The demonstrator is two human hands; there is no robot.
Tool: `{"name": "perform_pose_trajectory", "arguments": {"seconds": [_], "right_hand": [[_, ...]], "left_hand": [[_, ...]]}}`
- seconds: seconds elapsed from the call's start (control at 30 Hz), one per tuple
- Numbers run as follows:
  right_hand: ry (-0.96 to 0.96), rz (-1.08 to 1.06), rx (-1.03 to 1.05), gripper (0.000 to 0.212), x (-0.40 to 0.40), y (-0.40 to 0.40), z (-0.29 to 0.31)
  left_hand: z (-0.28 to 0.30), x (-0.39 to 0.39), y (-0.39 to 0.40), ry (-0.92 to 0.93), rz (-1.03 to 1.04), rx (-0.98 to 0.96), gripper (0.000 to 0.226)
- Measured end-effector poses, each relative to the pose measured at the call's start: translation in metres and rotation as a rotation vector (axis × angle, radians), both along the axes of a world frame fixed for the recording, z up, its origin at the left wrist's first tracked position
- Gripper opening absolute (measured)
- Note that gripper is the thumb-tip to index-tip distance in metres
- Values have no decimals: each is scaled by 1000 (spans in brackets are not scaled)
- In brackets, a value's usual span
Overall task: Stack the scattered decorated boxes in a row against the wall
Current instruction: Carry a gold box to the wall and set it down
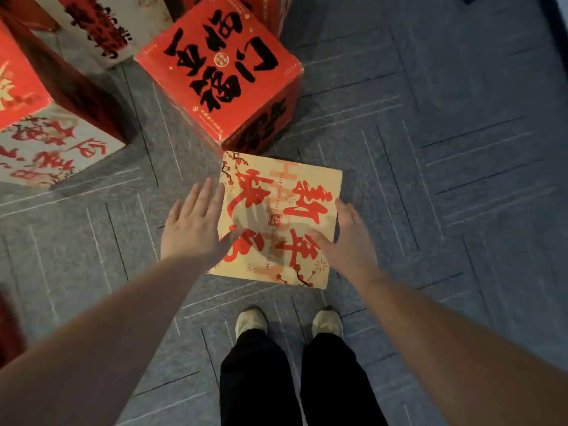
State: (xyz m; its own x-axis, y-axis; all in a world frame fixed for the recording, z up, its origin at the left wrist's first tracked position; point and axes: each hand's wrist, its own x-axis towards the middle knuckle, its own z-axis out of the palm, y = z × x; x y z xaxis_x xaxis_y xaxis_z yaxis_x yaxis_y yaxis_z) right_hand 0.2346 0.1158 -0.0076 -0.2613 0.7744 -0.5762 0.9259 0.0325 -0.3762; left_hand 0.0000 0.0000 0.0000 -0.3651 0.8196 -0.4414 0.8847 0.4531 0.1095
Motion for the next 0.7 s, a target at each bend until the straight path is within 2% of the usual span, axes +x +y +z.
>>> {"name": "perform_pose_trajectory", "arguments": {"seconds": [0.13, 0.33, 0.57, 0.7], "right_hand": [[-29, -93, -24, 95, -6, -14, -42], [-86, -197, -55, 99, -7, -20, -92], [-86, -259, -127, 106, -3, -22, -121], [-78, -301, -164, 110, 0, -27, -132]], "left_hand": [[-42, 0, -10, -23, 26, -41, 93], [-92, -2, -20, -90, 168, -53, 103], [-129, 2, -19, -128, 291, 16, 106], [-142, 7, -20, -213, 395, 63, 108]]}}
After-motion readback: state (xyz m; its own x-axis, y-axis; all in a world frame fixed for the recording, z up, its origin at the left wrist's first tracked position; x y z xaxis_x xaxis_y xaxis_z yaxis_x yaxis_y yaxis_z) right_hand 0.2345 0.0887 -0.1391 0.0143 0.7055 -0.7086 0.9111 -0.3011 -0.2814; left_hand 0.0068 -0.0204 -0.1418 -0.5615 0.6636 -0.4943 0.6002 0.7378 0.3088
